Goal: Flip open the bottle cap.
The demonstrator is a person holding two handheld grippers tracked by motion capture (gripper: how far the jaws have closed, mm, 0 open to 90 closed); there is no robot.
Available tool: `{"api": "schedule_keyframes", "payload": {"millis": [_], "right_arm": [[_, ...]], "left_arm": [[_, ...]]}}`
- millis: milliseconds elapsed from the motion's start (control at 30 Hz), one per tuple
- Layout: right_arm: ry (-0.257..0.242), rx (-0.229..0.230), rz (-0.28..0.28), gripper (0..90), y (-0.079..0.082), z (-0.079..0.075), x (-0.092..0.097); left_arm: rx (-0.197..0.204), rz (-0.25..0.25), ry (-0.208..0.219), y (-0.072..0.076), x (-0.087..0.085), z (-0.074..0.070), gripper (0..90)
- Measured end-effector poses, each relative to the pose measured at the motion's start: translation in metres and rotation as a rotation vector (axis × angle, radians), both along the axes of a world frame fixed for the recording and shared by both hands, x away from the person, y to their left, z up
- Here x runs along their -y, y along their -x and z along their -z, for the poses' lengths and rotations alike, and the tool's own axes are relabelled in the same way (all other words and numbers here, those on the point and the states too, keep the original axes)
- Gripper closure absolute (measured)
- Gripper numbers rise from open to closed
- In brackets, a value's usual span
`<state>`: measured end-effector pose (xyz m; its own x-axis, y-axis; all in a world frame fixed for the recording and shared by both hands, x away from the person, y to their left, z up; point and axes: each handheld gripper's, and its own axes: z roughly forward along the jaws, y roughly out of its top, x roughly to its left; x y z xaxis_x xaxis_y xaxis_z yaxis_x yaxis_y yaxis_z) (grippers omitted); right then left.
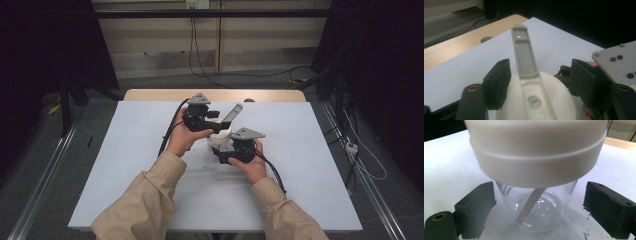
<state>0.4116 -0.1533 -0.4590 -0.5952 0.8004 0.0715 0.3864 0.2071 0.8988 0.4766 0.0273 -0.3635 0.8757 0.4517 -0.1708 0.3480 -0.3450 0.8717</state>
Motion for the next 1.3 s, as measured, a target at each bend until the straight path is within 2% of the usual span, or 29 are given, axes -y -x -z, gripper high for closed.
{"api": "schedule_keyframes", "payload": {"millis": [233,500,700,933,1067,1167,1300], "right_arm": [[-0.016,-0.012,-0.018,9.8,0.008,-0.003,0.005],[-0.005,-0.024,-0.025,10.1,0.019,-0.005,0.017],[-0.009,-0.022,-0.037,10.0,0.029,-0.008,0.026],[0.013,-0.021,-0.035,9.6,0.04,-0.009,0.037],[-0.009,-0.035,-0.028,9.5,0.045,-0.009,0.043],[-0.004,-0.027,-0.026,9.6,0.049,-0.009,0.047],[-0.003,-0.024,-0.027,9.6,0.053,-0.01,0.051]], "left_arm": [[0.015,0.011,0.001,0.009,-0.009,-0.005,23.5],[0.015,0.016,0.006,0.019,-0.02,-0.002,20.6],[0.008,0.014,0.022,0.026,-0.031,0.004,17.5],[0.018,0.009,0.014,0.035,-0.047,0.01,14.1],[0.02,-0.001,0.013,0.041,-0.059,0.015,12.7],[0.005,-0.011,0.016,0.045,-0.067,0.02,12.7],[0.012,-0.016,0.007,0.05,-0.076,0.025,12.2]]}}
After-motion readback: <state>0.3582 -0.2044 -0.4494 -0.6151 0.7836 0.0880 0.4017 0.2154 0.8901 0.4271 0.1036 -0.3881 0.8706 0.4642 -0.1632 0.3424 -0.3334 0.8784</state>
